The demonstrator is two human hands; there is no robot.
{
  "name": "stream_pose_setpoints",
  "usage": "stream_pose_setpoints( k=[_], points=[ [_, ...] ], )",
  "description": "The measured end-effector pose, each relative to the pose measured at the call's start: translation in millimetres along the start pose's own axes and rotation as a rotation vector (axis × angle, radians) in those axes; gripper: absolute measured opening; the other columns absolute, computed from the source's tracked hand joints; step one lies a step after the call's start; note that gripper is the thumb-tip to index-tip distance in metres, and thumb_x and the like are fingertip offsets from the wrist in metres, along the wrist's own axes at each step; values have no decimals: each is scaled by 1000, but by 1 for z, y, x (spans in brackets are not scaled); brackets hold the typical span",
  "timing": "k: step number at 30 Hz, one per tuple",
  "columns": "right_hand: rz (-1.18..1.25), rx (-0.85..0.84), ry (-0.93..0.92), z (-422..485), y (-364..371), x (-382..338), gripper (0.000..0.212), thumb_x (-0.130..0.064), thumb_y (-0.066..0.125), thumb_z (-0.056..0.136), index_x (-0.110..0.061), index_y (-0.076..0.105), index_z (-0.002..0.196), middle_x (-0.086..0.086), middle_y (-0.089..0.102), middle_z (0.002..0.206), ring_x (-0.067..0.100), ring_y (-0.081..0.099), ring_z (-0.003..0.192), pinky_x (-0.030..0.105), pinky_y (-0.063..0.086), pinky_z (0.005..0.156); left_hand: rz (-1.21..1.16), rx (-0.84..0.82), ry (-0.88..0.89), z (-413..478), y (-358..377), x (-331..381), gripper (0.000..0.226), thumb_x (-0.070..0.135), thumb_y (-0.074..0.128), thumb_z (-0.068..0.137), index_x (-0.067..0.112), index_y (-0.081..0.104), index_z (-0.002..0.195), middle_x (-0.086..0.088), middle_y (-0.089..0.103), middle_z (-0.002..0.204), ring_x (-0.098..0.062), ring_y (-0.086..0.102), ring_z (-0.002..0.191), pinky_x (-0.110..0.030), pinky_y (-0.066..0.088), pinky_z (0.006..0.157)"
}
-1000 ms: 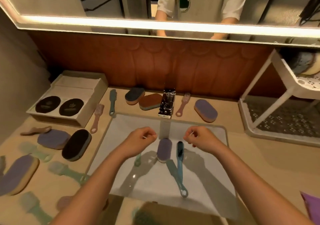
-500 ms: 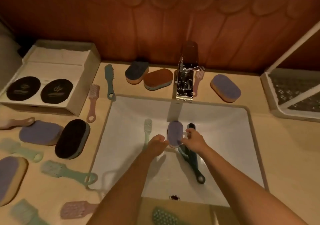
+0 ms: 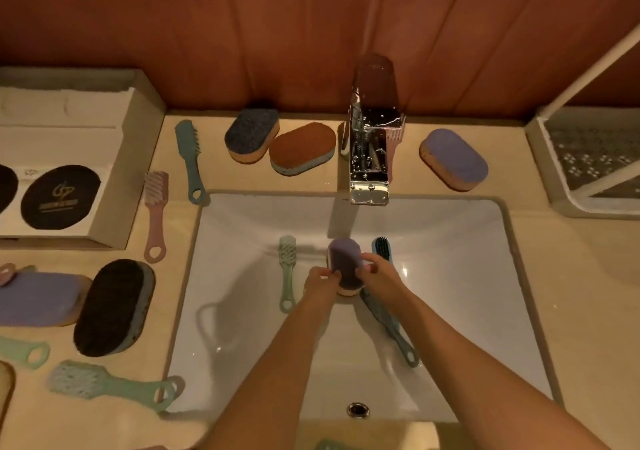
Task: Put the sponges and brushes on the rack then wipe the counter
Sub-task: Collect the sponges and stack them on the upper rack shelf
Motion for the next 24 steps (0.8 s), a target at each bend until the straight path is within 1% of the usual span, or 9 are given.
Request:
stream_pose_setpoints(
  k=[2, 4, 6, 9, 13, 15, 18, 21, 24],
  points=[
    [97, -33, 0, -6, -4, -2, 19, -4, 44, 95, -4, 60, 104, 17, 60, 101, 32, 57, 100, 23, 47, 76, -177, 11, -32, -6, 0, 2, 26, 27, 57, 91, 9, 48, 106, -22, 60, 115, -35, 60, 100, -44, 52, 79],
    [101, -81, -17, -13, -5, -6, 20, -9, 43, 94, -10, 63, 94, 10, 59, 92, 25, 56, 93, 29, 48, 79, -288, -15, -6, -11, 1, 10, 28, 25, 60, 90, 3, 51, 104, -23, 63, 102, -28, 63, 78, -31, 53, 54],
    [83, -116, -22, -20, -12, -12, 19, -12, 46, 94, -13, 65, 97, 6, 61, 91, 20, 57, 90, 27, 49, 78, -394, -26, 36, -18, 1, 21, 13, 14, 59, 91, 3, 53, 92, -19, 62, 87, -19, 62, 65, -22, 49, 44],
    [72, -78, -90, -24, -44, -31, 17, -12, 48, 95, -15, 64, 95, 0, 63, 82, 16, 60, 78, 19, 49, 67, -465, -62, 91, -35, 5, 37, 18, 5, 57, 90, 14, 47, 78, -10, 58, 79, -16, 63, 62, -25, 53, 52],
    [-178, 347, -357, -22, -130, -75, 14, -14, 54, 90, -13, 67, 95, -2, 62, 79, 20, 58, 80, 30, 43, 71, -415, -189, 132, -44, 10, 50, 7, 6, 56, 90, 10, 60, 85, -10, 65, 80, -19, 63, 70, -39, 55, 75],
    [-389, 508, -426, -20, -158, -97, 17, -17, 57, 87, -10, 67, 98, 4, 62, 88, 27, 56, 91, 32, 39, 72, -380, -271, 111, -45, 16, 53, 14, 11, 58, 90, 5, 62, 102, -12, 68, 83, -17, 66, 66, -45, 54, 86],
    [-746, 692, -432, -8, -185, -115, 36, -22, 64, 82, -8, 61, 115, 20, 56, 116, 39, 46, 111, 41, 40, 86, -364, -312, 107, -49, 23, 61, 19, 13, 60, 88, 4, 59, 105, -10, 66, 79, -13, 64, 60, -38, 56, 79],
    [-859, 671, -421, 12, -192, -119, 60, -27, 69, 78, -7, 49, 131, 26, 43, 135, 45, 39, 125, 51, 39, 95, -365, -293, 105, -49, 22, 65, 19, 15, 62, 87, 6, 56, 103, -12, 67, 90, -21, 66, 79, -36, 57, 78],
    [-921, 549, -289, 35, -192, -109, 69, -33, 60, 87, -14, 27, 145, 21, 25, 150, 41, 29, 134, 49, 31, 102, -351, -277, 117, -53, 22, 67, 23, 16, 62, 87, 3, 56, 105, -16, 66, 101, -26, 65, 91, -39, 56, 83]
  ],
)
Point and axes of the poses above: each hand's wrist, its own z-axis towards the middle knuckle, its own y-axis out of the palm, x = y × z, the point moved 9 cm from there along z, towards the middle knuckle
